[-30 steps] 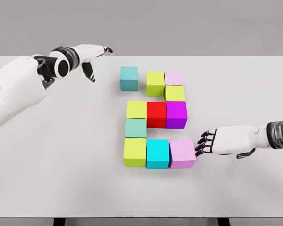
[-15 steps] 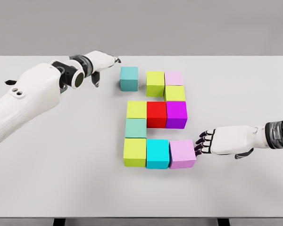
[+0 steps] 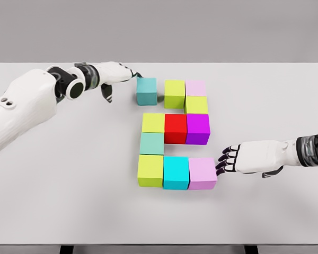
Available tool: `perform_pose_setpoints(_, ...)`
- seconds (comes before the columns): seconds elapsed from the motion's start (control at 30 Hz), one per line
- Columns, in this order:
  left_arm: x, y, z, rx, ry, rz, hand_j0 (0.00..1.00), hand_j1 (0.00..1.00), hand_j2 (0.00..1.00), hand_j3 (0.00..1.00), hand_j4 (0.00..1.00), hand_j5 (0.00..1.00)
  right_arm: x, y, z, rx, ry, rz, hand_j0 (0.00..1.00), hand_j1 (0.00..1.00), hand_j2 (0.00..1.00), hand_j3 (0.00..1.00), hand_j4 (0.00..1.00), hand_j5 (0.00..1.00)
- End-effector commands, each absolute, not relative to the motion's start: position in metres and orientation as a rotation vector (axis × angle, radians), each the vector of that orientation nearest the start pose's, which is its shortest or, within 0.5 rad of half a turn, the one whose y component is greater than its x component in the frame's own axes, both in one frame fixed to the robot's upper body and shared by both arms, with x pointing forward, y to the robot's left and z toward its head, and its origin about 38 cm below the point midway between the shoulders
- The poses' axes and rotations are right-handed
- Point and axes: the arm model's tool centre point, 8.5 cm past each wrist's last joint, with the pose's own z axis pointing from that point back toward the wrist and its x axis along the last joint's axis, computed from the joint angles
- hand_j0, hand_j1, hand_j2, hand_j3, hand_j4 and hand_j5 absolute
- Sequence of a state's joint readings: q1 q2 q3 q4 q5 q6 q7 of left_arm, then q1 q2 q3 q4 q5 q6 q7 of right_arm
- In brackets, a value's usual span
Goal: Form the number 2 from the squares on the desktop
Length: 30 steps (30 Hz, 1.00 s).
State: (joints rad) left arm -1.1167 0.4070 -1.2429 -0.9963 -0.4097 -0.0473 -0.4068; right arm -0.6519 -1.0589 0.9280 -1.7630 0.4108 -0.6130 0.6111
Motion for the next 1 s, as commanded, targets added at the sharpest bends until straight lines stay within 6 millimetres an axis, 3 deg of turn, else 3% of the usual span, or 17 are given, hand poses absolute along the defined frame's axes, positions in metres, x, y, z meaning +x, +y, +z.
perform_pose_setpoints(0.0,0.552,0.181,0.187,0.621,-1.053,-1.939,1.0,1.0,1.0,1.0,1.0,1.0,0.345,-0.286,0.179,0.178,1.387,-3.226,1.0,1.0,1.0,1.0,1.0,1.0)
perform_pose_setpoints(0.17,0.554,0.195,0.193,0.634,-1.053,-1.911,1.0,1.0,1.0,1.0,1.0,1.0,0.35,-0.296,0.191,0.252,1.391,-3.232,1.0,1.0,1.0,1.0,1.0,1.0)
perform_pose_setpoints(0.23,0.551,0.196,0.192,0.609,-1.068,-1.943,1.0,1.0,1.0,1.0,1.0,1.0,0.373,-0.324,0.221,0.465,1.456,-3.245,1.0,1.0,1.0,1.0,1.0,1.0)
perform_pose_setpoints(0.27,0.55,0.199,0.191,0.596,-1.074,-1.954,1.0,1.0,1.0,1.0,1.0,1.0,0.389,-0.347,0.236,0.595,1.523,-3.268,1.0,1.0,1.0,1.0,1.0,1.0)
perform_pose_setpoints(0.3,0.548,0.206,0.192,0.578,-1.084,-1.968,1.0,1.0,1.0,1.0,1.0,1.0,0.406,-0.379,0.255,0.68,1.767,-3.275,1.0,1.0,1.0,1.0,1.0,1.0)
perform_pose_setpoints(0.33,0.545,0.209,0.194,0.556,-1.104,-1.992,1.0,1.0,1.0,1.0,1.0,1.0,0.41,-0.394,0.256,0.577,2.062,-3.252,1.0,1.0,1.0,1.0,1.0,1.0)
perform_pose_setpoints(0.4,0.539,0.217,0.199,0.539,-1.122,-1.997,1.0,1.0,1.0,1.0,1.0,1.0,0.412,-0.393,0.252,0.536,2.145,-3.232,1.0,1.0,1.0,1.0,1.0,1.0)
perform_pose_setpoints(0.47,0.537,0.216,0.195,0.529,-1.119,-2.002,1.0,1.0,1.0,1.0,1.0,1.0,0.415,-0.382,0.248,0.493,2.186,-3.2,1.0,1.0,1.0,1.0,1.0,1.0)
perform_pose_setpoints(0.57,0.535,0.208,0.188,0.509,-1.12,-2.012,1.0,1.0,1.0,1.0,1.0,1.0,0.418,-0.384,0.243,0.494,2.229,-3.194,1.0,1.0,1.0,1.0,1.0,1.0)
perform_pose_setpoints(0.63,0.535,0.204,0.186,0.502,-1.122,-2.015,1.0,1.0,1.0,1.0,1.0,1.0,0.441,-0.416,0.236,0.632,2.487,-3.14,1.0,1.0,1.0,1.0,1.0,1.0)
perform_pose_setpoints(0.7,0.534,0.196,0.185,0.492,-1.132,-2.022,1.0,1.0,1.0,1.0,1.0,1.0,0.452,-0.437,0.249,0.778,2.725,-2.968,1.0,1.0,1.0,1.0,1.0,1.0)
perform_pose_setpoints(0.8,0.533,0.189,0.182,0.477,-1.14,-2.029,1.0,1.0,1.0,1.0,1.0,1.0,0.449,-0.434,0.238,0.739,2.732,-2.988,1.0,1.0,1.0,1.0,1.0,1.0)
perform_pose_setpoints(0.87,0.532,0.188,0.182,0.475,-1.142,-2.03,1.0,1.0,1.0,1.0,1.0,1.0,0.455,-0.414,0.226,0.638,2.805,-2.93,1.0,1.0,1.0,1.0,1.0,1.0)
perform_pose_setpoints(0.97,0.532,0.187,0.182,0.474,-1.143,-2.033,1.0,1.0,1.0,1.0,1.0,1.0,0.455,-0.427,0.229,0.695,2.868,-2.895,1.0,1.0,1.0,1.0,1.0,1.0)
